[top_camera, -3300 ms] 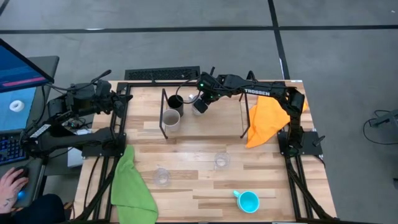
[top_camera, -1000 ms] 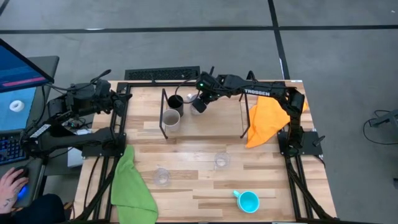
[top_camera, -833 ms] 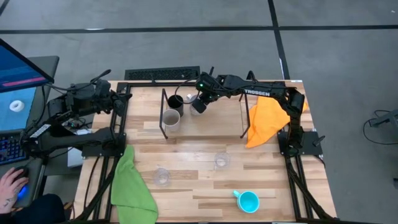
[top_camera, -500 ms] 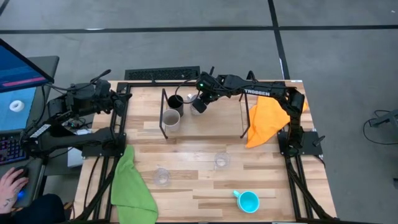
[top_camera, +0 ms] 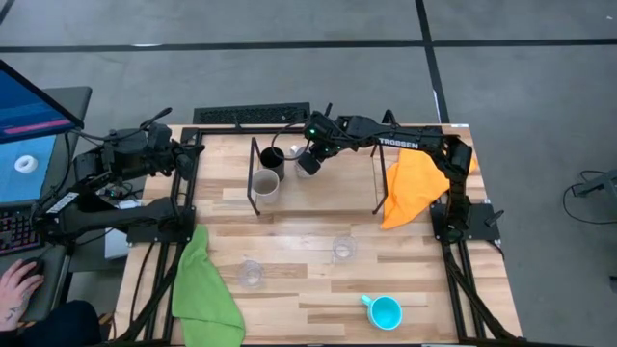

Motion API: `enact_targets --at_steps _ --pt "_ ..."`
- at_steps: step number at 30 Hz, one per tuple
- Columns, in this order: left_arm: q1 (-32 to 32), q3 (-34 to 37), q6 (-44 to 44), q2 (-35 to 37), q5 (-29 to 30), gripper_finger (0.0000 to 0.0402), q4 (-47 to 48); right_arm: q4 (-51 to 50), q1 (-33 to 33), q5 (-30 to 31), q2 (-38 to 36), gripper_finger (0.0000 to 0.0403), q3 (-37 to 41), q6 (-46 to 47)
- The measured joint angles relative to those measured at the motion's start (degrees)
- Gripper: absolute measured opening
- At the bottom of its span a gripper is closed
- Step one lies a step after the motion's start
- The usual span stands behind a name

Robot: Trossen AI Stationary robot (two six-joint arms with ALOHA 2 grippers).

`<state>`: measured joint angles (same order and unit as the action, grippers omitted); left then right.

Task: Stack small to large cups/mugs on shelf
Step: Put the gray mug on the shelf

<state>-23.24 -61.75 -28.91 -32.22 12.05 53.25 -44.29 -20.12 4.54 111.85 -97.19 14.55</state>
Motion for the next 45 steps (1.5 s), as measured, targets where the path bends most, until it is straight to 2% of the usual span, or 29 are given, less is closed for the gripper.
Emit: enact_targets --at_steps 45 --pt "0.0 0.0 1.1 0.0 0.9 0.0000 0.0 0.8 0.1 -0.4 2.2 0.0036 -0.1 0.1"
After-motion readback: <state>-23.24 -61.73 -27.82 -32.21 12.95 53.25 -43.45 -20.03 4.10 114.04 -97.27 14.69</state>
